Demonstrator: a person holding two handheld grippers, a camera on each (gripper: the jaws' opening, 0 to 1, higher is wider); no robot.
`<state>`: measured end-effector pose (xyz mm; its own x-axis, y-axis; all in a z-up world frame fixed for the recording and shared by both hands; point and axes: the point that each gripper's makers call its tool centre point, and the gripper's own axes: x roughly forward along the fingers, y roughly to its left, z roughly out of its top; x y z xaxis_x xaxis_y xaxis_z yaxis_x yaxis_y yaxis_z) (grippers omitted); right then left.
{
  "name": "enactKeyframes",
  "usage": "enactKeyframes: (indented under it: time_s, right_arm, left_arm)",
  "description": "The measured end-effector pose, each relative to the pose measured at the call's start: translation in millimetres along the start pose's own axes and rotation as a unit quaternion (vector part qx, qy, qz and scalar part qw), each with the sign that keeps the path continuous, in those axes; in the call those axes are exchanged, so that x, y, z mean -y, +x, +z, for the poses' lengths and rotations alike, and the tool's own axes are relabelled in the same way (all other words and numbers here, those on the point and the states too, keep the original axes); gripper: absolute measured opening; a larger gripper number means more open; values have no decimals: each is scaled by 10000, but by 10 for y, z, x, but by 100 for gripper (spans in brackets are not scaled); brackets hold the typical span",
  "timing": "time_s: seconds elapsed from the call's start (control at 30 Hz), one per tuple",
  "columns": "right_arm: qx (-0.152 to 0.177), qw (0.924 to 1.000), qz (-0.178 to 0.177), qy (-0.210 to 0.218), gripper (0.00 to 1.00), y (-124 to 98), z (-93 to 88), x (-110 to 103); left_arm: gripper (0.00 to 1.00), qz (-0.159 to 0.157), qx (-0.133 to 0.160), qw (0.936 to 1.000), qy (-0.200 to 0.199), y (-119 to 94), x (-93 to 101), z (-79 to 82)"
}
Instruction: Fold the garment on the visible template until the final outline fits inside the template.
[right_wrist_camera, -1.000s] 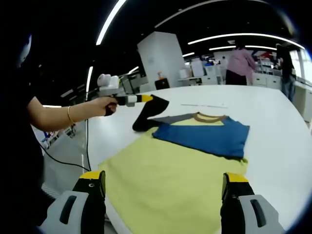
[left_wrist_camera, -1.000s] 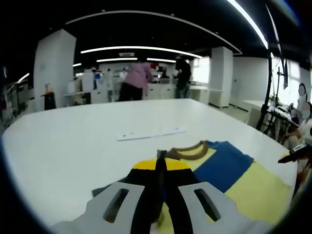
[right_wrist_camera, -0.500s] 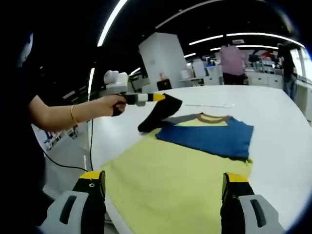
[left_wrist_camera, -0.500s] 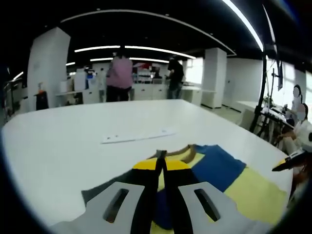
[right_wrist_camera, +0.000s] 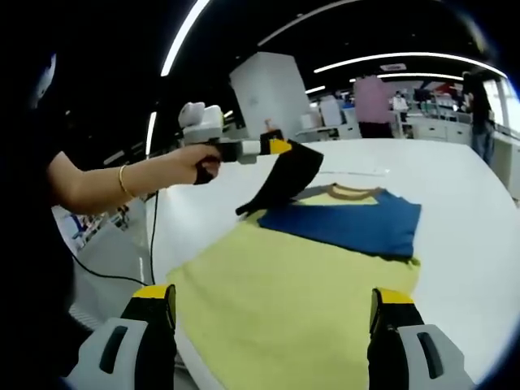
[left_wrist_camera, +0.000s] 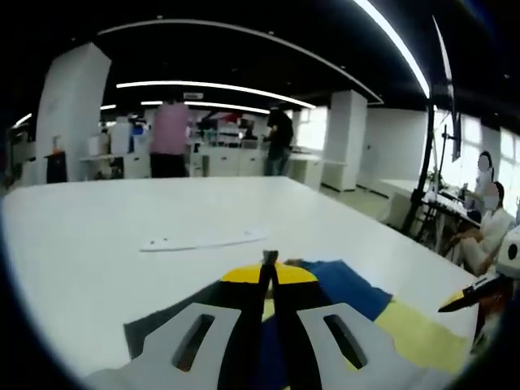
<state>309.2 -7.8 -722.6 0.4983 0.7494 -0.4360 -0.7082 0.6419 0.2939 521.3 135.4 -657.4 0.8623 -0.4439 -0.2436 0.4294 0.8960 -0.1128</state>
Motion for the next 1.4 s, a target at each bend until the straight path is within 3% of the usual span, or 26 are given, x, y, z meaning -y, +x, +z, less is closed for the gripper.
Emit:
enactKeyframes:
  time_s: [0.7, 1.4]
  right_arm:
    - [22, 9998, -129, 176, 99, -47, -51, 109]
    - [98, 9992, -240, 302, 98, -44, -71, 179]
  left_arm:
    - [0, -177, 104, 9998, -30, 286, 421, 73]
    - [0, -561, -34, 9984, -41, 539, 866, -17]
